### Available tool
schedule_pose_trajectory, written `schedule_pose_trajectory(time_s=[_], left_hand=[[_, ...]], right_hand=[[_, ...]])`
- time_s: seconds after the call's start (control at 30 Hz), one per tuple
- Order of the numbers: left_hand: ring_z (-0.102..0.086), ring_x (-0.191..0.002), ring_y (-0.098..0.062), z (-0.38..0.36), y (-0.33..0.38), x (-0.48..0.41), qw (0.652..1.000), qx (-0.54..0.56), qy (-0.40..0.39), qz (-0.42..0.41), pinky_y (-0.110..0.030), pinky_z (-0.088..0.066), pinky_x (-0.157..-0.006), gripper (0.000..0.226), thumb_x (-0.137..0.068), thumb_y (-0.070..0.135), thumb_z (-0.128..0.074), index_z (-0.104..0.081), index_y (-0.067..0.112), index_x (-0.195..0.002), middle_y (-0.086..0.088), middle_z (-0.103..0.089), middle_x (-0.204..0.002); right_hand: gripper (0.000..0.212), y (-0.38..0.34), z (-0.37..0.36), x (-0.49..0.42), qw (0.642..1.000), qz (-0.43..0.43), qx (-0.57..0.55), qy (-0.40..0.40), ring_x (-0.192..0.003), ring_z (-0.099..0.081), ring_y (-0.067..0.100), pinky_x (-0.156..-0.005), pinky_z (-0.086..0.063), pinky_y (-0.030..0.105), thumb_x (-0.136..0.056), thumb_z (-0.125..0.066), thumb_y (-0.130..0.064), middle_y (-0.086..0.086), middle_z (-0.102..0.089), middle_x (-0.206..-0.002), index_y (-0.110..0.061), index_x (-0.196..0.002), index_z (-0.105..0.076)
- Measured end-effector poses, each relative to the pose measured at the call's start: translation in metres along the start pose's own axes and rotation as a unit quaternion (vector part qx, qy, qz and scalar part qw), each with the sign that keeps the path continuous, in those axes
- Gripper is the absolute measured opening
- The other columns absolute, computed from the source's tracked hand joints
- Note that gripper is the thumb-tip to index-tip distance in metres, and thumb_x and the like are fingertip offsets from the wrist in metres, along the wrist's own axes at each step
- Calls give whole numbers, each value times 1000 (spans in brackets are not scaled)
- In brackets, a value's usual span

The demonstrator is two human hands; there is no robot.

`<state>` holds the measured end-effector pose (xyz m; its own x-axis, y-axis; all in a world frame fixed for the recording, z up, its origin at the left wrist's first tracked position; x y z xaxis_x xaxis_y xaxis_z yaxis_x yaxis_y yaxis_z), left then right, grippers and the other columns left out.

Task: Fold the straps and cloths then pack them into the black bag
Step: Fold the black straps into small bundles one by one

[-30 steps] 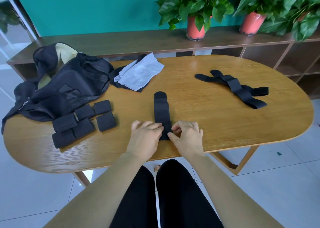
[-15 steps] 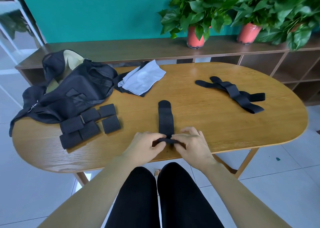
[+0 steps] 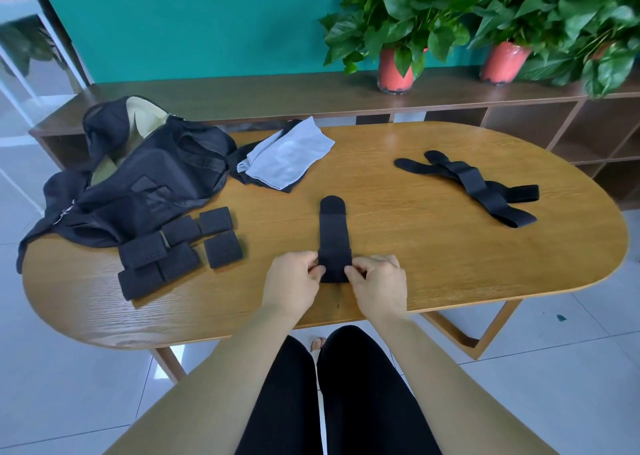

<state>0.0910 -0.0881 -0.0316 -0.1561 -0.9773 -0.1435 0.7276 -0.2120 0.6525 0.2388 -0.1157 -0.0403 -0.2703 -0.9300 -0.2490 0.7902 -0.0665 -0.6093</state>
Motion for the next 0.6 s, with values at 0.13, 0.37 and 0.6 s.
schedule_pose_trajectory(time_s=[0.13, 0.37, 0.6], left_hand=[[-54, -56, -14, 1, 1, -2, 1000, -5, -8, 4, -31, -44, -55, 27, -89, 17, -64, -55, 7, -65, 6, -59, -62], [-61, -67, -26, 1, 5, -8, 998, -40, -47, 24, -37, -50, -63, 31, -91, 22, -61, -57, 3, -67, -12, -65, -71], [-55, -64, -18, -1, 11, -13, 990, -109, -75, 41, -25, -39, -56, 33, -93, 26, -59, -48, 15, -64, -3, -56, -70]], right_hand=[[17, 0, 0, -1, 999, -9, 33, -13, -103, -45, 20, -73, -22, 28, -91, -59, -28, -3, -67, -88, -19, -88, -72], [27, -1, -2, -1, 999, -16, 40, -17, -109, -42, 20, -83, -34, 31, -92, -57, -26, -2, -66, -98, -20, -116, -67], [37, -2, 1, -2, 999, -13, 40, -31, -111, -42, 20, -86, -36, 33, -93, -55, -25, -3, -65, -104, -21, -129, -57]])
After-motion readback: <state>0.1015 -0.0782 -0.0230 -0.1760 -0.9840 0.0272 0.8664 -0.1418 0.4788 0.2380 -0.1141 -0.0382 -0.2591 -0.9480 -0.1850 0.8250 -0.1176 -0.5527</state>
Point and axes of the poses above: each hand's wrist, its own x-axis away from the middle knuckle, its own z-axis out of the back of the hand, y = z × x, the point moved 1 cm from there along -x, towards the middle knuckle
